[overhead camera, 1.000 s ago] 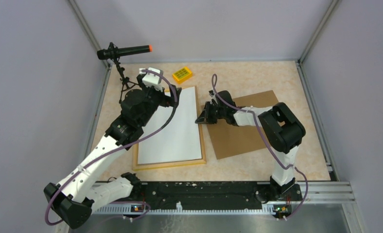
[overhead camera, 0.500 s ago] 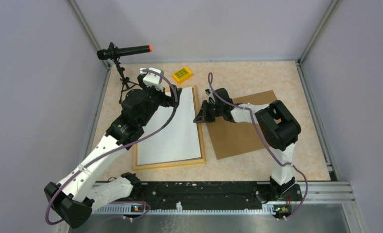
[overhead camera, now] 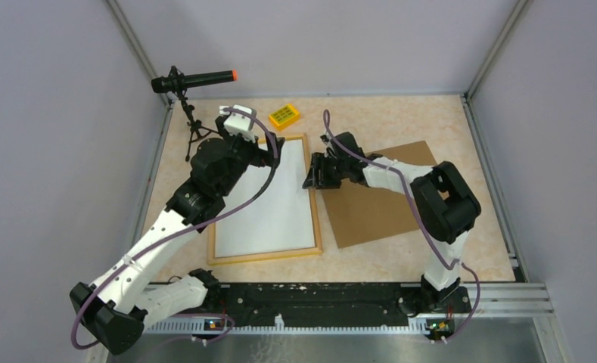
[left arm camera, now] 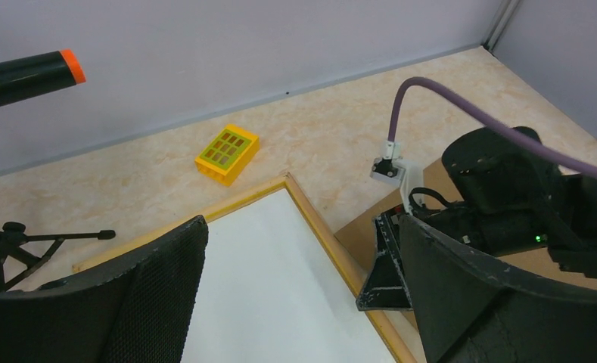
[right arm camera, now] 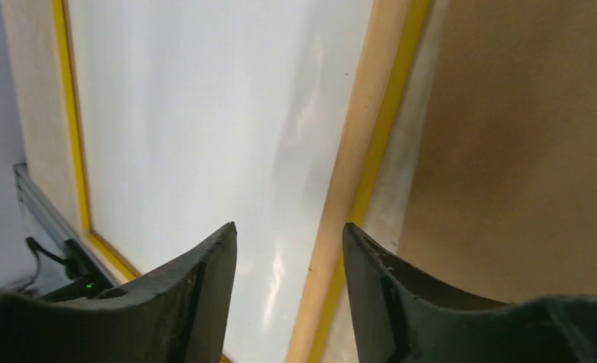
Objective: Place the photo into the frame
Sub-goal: Turn over the photo from the photo frame, then pick up the photo frame item at the center of the board.
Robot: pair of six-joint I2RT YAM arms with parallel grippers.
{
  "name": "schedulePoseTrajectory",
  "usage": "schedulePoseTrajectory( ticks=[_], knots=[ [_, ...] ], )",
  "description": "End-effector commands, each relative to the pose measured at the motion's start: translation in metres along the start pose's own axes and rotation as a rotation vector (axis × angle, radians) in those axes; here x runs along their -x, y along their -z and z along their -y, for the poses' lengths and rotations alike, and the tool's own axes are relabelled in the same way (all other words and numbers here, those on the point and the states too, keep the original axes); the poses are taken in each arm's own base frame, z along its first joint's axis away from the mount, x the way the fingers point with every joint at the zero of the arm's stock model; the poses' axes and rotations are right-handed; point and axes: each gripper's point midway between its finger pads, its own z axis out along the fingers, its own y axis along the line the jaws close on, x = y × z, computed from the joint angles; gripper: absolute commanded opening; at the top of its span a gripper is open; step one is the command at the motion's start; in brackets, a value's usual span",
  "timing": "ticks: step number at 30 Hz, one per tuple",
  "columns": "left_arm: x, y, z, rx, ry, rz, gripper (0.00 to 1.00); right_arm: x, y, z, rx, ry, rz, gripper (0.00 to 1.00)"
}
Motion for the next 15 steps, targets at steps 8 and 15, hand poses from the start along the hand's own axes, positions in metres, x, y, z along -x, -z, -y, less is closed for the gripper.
schedulePoseTrajectory(
  ticks=[8, 15],
  knots=[
    [0.01, -0.001, 0.007, -0.039, 0.025, 0.04, 0.98, 0.046, 0.148, 0.087, -0.58, 0.192, 0.25, 0.77],
    [-0.037, -0.032, 0.062, -0.304, 0.076, -0.142, 0.98, 0.007, 0.228, 0.185, -0.77, -0.07, 0.393, 0.84]
  ],
)
